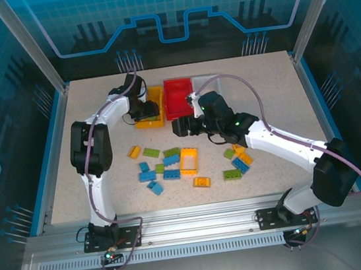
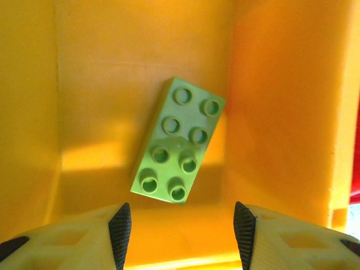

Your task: Sort the legos into containers by color

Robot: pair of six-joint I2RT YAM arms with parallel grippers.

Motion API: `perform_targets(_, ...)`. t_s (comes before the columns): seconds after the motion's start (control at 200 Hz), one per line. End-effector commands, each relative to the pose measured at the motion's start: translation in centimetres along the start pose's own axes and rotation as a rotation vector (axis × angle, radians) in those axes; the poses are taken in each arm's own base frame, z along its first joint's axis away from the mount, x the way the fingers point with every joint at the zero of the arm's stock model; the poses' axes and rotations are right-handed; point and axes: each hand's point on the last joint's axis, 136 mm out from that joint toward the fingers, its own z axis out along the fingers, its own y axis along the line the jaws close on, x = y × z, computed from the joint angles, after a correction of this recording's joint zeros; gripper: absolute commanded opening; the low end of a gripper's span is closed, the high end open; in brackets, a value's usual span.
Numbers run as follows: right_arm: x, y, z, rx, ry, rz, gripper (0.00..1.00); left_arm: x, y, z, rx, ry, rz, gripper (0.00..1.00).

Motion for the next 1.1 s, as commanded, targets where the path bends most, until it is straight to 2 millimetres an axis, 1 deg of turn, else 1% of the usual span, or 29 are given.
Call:
perform_targets(0.0,-0.5,0.0,-0.9,0.038,-0.022,-0.005,0.75,-2.1,-2.2,-4.9,0.062,-0.091,-0.003,0.55)
perform_targets(0.11,0.1,-1.4,-2.2,0.108,-0.029,0.008,0.74,-2.9,-3.1,-7.9,0.091,-0.157,-0.023,0.55)
perform_targets(0.2,1.2,-3.1,-3.5,0.200,-0.017,0.019,0.72,-3.1,-3.6,-10.1,0.110,-0.198,-0.048,0.55)
perform_targets(0.265,2.2,-4.5,-4.6,0.281,0.002,0.029,0.71,-3.0,-4.1,-12.0,0.131,-0.234,-0.067,0.55)
perform_targets(0.315,2.9,-5.5,-5.6,0.345,0.015,0.035,0.70,-2.6,-4.7,-13.3,0.154,-0.256,-0.070,0.55)
perform_targets(0.335,3.2,-5.9,-6.1,0.375,0.021,0.036,0.69,-2.4,-5.3,-14.2,0.170,-0.274,-0.065,0.55)
perform_targets(0.39,3.9,-7.0,-7.4,0.448,0.031,0.041,0.68,-1.4,-6.8,-16.0,0.213,-0.304,-0.050,0.56)
perform_targets(0.45,4.8,-8.3,-8.9,0.529,0.048,0.055,0.66,0.4,-9.3,-17.5,0.270,-0.324,-0.007,0.56)
perform_targets(0.46,5.0,-8.5,-9.1,0.545,0.054,0.061,0.65,0.9,-9.6,-17.4,0.273,-0.318,0.001,0.57)
perform_targets(0.52,6.2,-9.6,-10.3,0.603,0.084,0.079,0.63,3.4,-12.0,-18.6,0.318,-0.324,0.048,0.57)
perform_targets(0.55,6.8,-10.1,-10.8,0.629,0.101,0.092,0.62,4.9,-13.1,-18.9,0.340,-0.319,0.063,0.58)
perform_targets(0.555,6.9,-10.2,-10.9,0.633,0.103,0.094,0.62,5.3,-13.5,-18.9,0.347,-0.315,0.072,0.58)
perform_targets(0.57,7.3,-10.5,-11.2,0.648,0.115,0.103,0.62,5.8,-13.7,-19.2,0.356,-0.319,0.072,0.58)
perform_targets(0.58,7.6,-10.7,-11.3,0.658,0.122,0.108,0.62,6.6,-14.2,-19.2,0.365,-0.311,0.078,0.58)
perform_targets(0.585,7.7,-10.7,-11.4,0.661,0.124,0.111,0.62,6.6,-14.2,-19.3,0.366,-0.315,0.074,0.58)
perform_targets(0.6,8.0,-10.9,-11.6,0.672,0.132,0.119,0.62,7.6,-14.7,-19.2,0.376,-0.306,0.081,0.58)
perform_targets(0.605,8.2,-11.1,-11.7,0.678,0.138,0.122,0.62,7.7,-14.6,-19.2,0.376,-0.309,0.077,0.58)
perform_targets(0.63,8.8,-11.5,-12.1,0.697,0.155,0.135,0.62,9.1,-15.4,-19.4,0.396,-0.304,0.090,0.58)
perform_targets(0.65,9.4,-11.7,-12.4,0.709,0.168,0.150,0.62,10.0,-15.6,-19.2,0.401,-0.299,0.092,0.58)
perform_targets(0.67,9.9,-12.0,-12.6,0.720,0.181,0.161,0.63,10.7,-16.1,-19.7,0.417,-0.307,0.094,0.58)
perform_targets(0.695,10.6,-12.3,-12.9,0.731,0.196,0.176,0.64,12.2,-16.4,-19.6,0.426,-0.298,0.101,0.59)
perform_targets(0.725,11.4,-12.5,-13.1,0.738,0.212,0.190,0.65,13.4,-16.9,-19.8,0.444,-0.302,0.106,0.59)
perform_targets(0.8,12.8,-12.8,-13.2,0.731,0.235,0.225,0.68,16.2,-16.6,-19.5,0.444,-0.298,0.101,0.59)
perform_targets(0.82,13.1,-12.8,-13.1,0.725,0.239,0.232,0.68,16.6,-16.8,-20.0,0.458,-0.308,0.096,0.59)
perform_targets(0.94,14.0,-13.2,-13.1,0.747,0.258,0.250,0.67,19.9,-16.0,-19.7,0.470,-0.309,0.077,0.59)
perform_targets(1.04,15.6,-13.9,-13.8,0.795,0.288,0.318,0.66,21.4,-14.6,-19.6,0.444,-0.317,0.072,0.59)
perform_targets(1.065,15.7,-13.8,-13.8,0.786,0.280,0.342,0.66,21.6,-14.2,-19.7,0.439,-0.322,0.066,0.59)
perform_targets(1.075,16.5,-14.1,-13.8,0.795,0.295,0.346,0.66,21.7,-14.0,-19.6,0.434,-0.323,0.062,0.59)
perform_targets(1.095,17.1,-14.4,-13.7,0.799,0.300,0.362,0.66,21.8,-13.7,-19.7,0.433,-0.328,0.056,0.59)
